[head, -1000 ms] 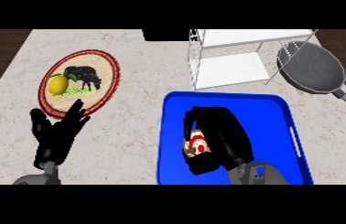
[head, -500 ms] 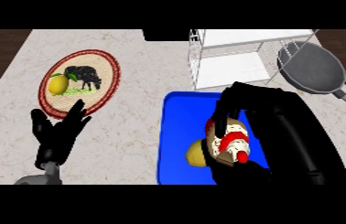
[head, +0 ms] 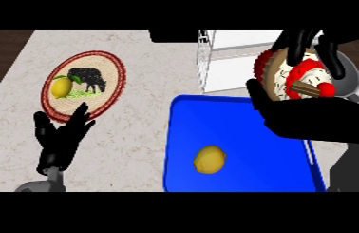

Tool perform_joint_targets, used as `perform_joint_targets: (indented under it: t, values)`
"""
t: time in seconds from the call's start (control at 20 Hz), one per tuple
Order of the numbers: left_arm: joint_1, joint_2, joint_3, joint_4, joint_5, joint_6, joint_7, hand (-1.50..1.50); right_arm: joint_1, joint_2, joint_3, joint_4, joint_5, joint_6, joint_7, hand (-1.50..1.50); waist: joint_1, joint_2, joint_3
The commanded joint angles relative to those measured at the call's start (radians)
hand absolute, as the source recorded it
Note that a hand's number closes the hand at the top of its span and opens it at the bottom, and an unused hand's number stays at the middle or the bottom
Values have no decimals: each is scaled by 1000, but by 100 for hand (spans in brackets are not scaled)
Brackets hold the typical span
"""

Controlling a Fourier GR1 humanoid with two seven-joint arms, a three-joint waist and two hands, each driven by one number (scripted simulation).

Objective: Pick the cupcake from the tray and place it in the tiered shelf

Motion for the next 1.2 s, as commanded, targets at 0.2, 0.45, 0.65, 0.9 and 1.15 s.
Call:
perform_joint_targets:
  t: [0.2,0.45,0.65,0.9,1.15]
  values:
    - [2,-31,-34,-36,-26,24,52,0,-275,-144,-204,335,-64,38,0,150,11,6,-3]
    - [-40,-38,-11,89,-45,16,-16,0,-293,-195,-211,528,-39,7,-160,150,5,10,-3]
    - [-56,6,35,73,11,-49,-4,0,-374,-241,-204,704,-49,36,-250,150,13,11,-3]
    - [9,-30,-11,16,-46,-6,-6,0,-352,-238,-144,797,12,-9,-382,150,17,10,-3]
    - [-3,-19,16,40,-21,-32,6,0,-377,-282,-146,959,75,-82,-521,150,17,11,-3]
